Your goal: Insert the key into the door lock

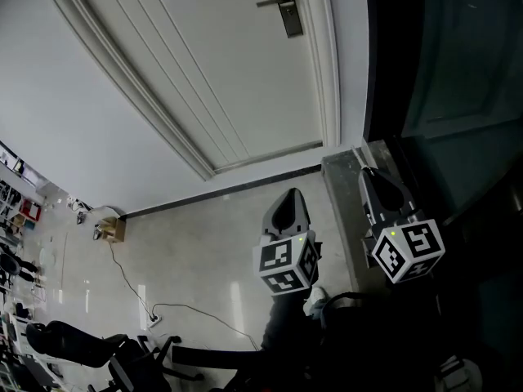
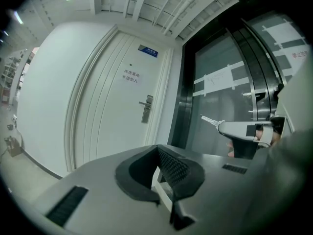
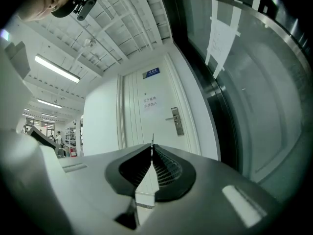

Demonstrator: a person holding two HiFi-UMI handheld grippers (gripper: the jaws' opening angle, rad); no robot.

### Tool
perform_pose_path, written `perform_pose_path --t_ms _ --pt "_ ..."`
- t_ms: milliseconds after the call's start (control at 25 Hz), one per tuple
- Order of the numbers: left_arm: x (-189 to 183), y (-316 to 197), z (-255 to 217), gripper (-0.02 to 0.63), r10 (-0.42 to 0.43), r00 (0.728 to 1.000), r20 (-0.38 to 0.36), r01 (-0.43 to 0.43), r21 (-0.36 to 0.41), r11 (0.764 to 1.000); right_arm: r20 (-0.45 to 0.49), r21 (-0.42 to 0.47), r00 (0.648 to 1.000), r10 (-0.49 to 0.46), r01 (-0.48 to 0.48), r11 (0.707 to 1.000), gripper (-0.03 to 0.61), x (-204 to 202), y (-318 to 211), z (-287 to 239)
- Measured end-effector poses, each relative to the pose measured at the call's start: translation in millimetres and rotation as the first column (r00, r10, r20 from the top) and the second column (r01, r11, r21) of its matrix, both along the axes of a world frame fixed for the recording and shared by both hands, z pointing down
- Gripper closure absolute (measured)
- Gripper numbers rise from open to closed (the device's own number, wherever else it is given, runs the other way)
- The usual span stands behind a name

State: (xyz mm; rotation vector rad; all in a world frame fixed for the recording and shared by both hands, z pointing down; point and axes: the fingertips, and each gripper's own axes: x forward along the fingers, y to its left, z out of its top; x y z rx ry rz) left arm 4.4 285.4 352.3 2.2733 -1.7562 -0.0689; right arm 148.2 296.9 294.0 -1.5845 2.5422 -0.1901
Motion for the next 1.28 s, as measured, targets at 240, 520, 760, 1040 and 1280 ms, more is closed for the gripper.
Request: perform_pose_path --t_ms 240,520,760,1040,1280 --pt "-15.5 -42.5 -6.1 0.613 0.045 0.998 0.042 -0.046 0.023 0.999 -0.014 0.009 1.0 0.015 -0.015 1.0 0.566 -21.2 -34.2 -1.7" --pt "-41.7 -75.0 -11.1 0.612 0.035 0.999 -0.012 -0.035 0.028 0.999 -0.014 0.021 0.999 0.04 -0.04 0.999 0.566 -44.7 -64.4 -6.4" --pt "-59.7 -87.0 -1.0 0.612 0.054 0.998 -0.015 -0.054 0.012 0.998 -0.016 0.022 0.998 0.057 -0.057 0.998 0.566 -64.1 -77.7 -3.4" --pt "-70.6 -93.3 12.5 0.612 0.052 0.998 -0.024 -0.052 -0.009 0.999 -0.037 -0.011 0.998 0.056 -0.057 0.998 0.566 -78.9 -87.9 6.6" --pt "-83.8 -110.6 17.8 0.612 0.023 0.999 -0.032 -0.023 -0.011 1.0 -0.041 -0.011 0.999 0.027 -0.028 1.0 0.566 -90.0 -110.4 11.9"
